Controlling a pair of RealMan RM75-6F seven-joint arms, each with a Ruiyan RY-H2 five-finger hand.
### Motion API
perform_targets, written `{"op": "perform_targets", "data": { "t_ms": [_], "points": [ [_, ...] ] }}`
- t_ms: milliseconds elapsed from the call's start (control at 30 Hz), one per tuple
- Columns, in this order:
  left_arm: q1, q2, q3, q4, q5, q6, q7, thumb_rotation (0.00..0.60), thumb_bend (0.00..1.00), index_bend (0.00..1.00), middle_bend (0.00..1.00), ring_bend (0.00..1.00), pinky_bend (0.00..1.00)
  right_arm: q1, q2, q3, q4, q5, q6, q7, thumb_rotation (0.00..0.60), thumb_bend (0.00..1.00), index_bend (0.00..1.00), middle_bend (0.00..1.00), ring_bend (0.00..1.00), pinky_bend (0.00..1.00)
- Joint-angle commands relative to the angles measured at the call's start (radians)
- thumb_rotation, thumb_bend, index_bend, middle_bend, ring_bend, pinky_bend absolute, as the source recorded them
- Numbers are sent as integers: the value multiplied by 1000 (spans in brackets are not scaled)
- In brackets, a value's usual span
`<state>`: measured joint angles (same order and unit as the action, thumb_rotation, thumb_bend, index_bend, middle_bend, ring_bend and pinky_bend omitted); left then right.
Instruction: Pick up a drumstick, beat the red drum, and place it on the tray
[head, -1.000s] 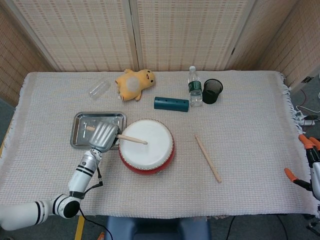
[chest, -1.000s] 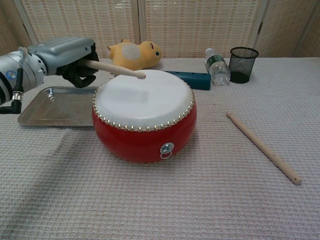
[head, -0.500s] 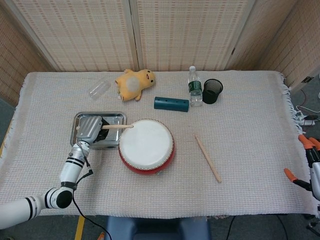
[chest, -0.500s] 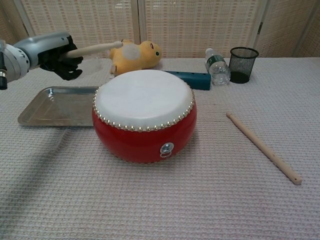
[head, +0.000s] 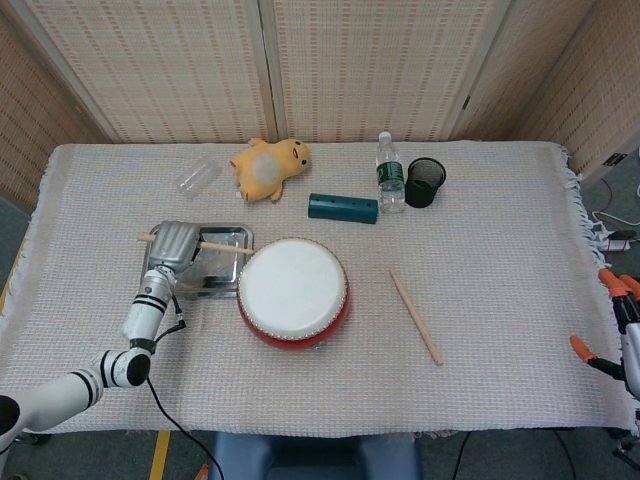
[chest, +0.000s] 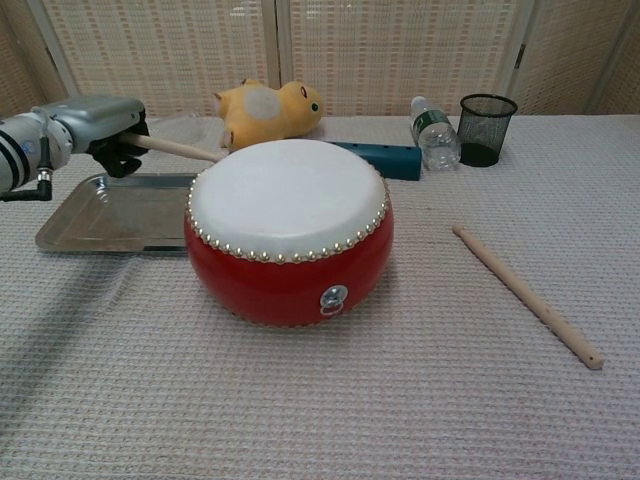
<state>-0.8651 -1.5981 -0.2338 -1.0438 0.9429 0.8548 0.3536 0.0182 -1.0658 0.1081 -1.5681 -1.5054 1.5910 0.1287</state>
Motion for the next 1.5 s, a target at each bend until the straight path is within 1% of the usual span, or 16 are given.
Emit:
{"op": "perform_targets", "data": {
  "t_ms": [33, 167, 333, 500, 567, 667, 733, 767, 800, 833, 900, 1000, 1100, 1233, 1333, 1500],
  "points": [
    [-40, -59, -16, 120, -51, -85, 6, 600, 859, 982, 1000, 965, 1000, 1, 0, 1, 0, 4, -4, -2, 600, 194, 0, 142, 5, 59],
    [-48, -89, -49, 179, -115, -139, -23, 600, 859, 981, 1000, 964, 1000, 4, 0, 4, -1, 14, -13, -6, 600, 194, 0, 142, 5, 59],
    [-57, -126, -63, 238, -168, -162, -5, 600, 856, 962, 1000, 947, 1000, 10, -2, 6, -2, 16, -23, -11, 600, 194, 0, 142, 5, 59],
    [-64, -147, -79, 257, -193, -150, 9, 600, 846, 915, 995, 904, 1000, 12, -2, 6, -4, 19, -25, -15, 600, 194, 0, 142, 5, 59],
    [-67, -147, -81, 251, -194, -147, 16, 600, 839, 880, 966, 871, 1000, 11, -2, 6, -4, 20, -25, -14, 600, 194, 0, 142, 5, 59],
    [-69, -144, -83, 239, -198, -148, 26, 600, 813, 790, 855, 762, 971, 9, -2, 5, -4, 19, -23, -13, 600, 194, 0, 142, 5, 59],
    [-69, -141, -82, 228, -202, -149, 33, 600, 792, 710, 748, 659, 892, 7, -2, 5, -4, 18, -19, -13, 600, 194, 0, 142, 6, 59],
    [-69, -138, -81, 221, -204, -150, 39, 600, 779, 660, 682, 595, 827, 6, -1, 5, -4, 18, -17, -12, 600, 194, 0, 142, 6, 59],
    [-69, -135, -79, 215, -206, -152, 43, 600, 764, 595, 607, 516, 736, 5, -1, 5, -4, 18, -16, -12, 600, 195, 0, 142, 6, 59],
    [-68, -132, -78, 208, -210, -156, 48, 600, 748, 552, 564, 469, 672, 4, 0, 5, -4, 18, -14, -12, 600, 195, 0, 142, 5, 59],
    [-69, -124, -77, 197, -223, -162, 59, 600, 698, 401, 423, 317, 457, 2, 1, 5, -5, 18, -12, -11, 600, 195, 0, 142, 5, 59],
    [-71, -114, -79, 181, -248, -168, 74, 600, 633, 266, 278, 179, 290, 0, 1, 4, -3, 18, -9, -8, 600, 194, 0, 142, 5, 59],
    [-72, -105, -78, 163, -262, -166, 86, 600, 533, 162, 163, 69, 191, -2, 0, 4, -2, 18, -7, -6, 600, 194, 0, 142, 5, 59],
    [-74, -90, -72, 133, -281, -169, 103, 600, 397, 38, 40, 0, 100, -2, 0, 4, 0, 17, -7, -4, 600, 194, 0, 142, 6, 59],
    [-78, -84, -68, 116, -300, -167, 116, 600, 328, 0, 2, 0, 53, -3, 0, 3, 1, 15, -5, -3, 600, 194, 0, 142, 5, 59],
    [-84, -82, -59, 108, -323, -166, 131, 600, 270, 0, 0, 0, 24, -7, 2, 4, 0, 15, 2, -2, 600, 194, 0, 142, 5, 59]
  ]
}}
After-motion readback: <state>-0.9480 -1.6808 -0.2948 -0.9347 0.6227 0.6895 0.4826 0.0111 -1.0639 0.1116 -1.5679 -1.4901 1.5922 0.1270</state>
